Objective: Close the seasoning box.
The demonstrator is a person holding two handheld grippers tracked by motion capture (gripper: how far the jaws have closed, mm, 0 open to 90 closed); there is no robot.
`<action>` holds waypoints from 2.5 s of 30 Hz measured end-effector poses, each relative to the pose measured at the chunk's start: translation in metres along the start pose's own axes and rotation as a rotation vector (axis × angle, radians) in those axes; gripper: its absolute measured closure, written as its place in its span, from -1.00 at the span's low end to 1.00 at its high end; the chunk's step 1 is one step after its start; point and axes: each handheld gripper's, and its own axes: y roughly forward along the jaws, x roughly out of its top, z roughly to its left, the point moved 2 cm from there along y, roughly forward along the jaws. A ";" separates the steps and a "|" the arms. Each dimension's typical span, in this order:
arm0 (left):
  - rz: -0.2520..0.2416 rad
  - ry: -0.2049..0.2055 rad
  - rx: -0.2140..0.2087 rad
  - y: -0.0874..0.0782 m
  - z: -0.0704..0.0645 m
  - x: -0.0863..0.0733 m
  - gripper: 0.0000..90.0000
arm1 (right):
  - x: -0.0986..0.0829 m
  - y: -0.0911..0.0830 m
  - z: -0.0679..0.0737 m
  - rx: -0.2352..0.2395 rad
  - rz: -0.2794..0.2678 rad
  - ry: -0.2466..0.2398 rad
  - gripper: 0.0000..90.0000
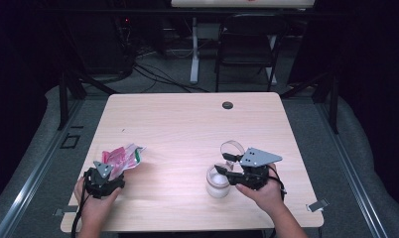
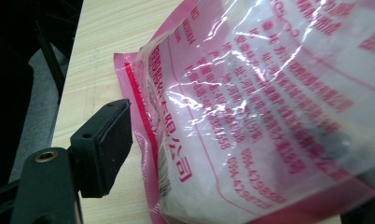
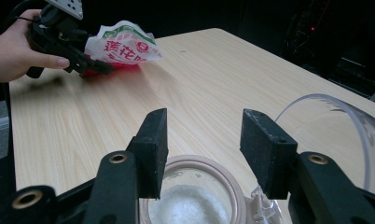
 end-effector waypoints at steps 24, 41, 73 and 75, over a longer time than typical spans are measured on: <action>-0.097 0.051 -0.135 -0.025 -0.022 0.012 -0.52 | 0.004 -0.004 -0.001 -0.016 -0.018 -0.005 0.11; -0.155 0.139 -0.234 -0.046 -0.064 0.028 -0.48 | 0.012 -0.016 -0.004 -0.047 -0.029 0.010 0.10; -0.183 0.118 -0.226 -0.050 -0.072 0.032 -0.20 | 0.019 -0.063 -0.038 -0.214 -0.058 0.102 0.49; -0.172 0.105 -0.228 -0.049 -0.070 0.031 -0.18 | 0.018 -0.064 -0.040 -0.224 -0.062 0.115 0.55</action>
